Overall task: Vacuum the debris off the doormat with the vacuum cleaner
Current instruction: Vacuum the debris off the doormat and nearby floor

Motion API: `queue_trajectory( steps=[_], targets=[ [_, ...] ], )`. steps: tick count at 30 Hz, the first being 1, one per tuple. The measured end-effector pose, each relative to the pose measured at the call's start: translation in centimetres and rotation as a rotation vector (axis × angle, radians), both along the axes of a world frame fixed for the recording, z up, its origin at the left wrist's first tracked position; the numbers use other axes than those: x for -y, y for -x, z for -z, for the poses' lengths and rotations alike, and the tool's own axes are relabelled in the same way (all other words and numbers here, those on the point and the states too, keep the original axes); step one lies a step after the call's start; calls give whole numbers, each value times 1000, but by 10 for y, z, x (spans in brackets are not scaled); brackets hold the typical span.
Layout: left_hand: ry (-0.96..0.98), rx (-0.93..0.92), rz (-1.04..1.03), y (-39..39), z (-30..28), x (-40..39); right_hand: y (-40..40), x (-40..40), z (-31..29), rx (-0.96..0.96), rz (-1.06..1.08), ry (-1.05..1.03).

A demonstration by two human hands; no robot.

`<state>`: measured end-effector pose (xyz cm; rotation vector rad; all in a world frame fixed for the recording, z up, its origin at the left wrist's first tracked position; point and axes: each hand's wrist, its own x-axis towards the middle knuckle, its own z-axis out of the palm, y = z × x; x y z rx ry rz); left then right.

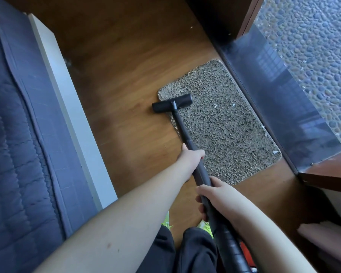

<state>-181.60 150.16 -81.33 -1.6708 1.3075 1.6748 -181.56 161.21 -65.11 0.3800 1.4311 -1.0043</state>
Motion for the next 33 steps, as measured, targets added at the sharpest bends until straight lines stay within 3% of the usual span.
queue_trajectory(
  steps=[11,20,29,33],
  targets=[
    [-52,-64,135,3,-39,-35,-3,-36,-13,-161,-126,-72],
    [-64,-153,218,14,-51,-38,-8,-37,-18,-247,-77,-47],
    [93,-110,59,-1,-29,14,-2,1,-5,-167,-103,57],
    [78,-125,-30,-6,-37,50,-3,36,12,-100,-81,84]
  ],
)
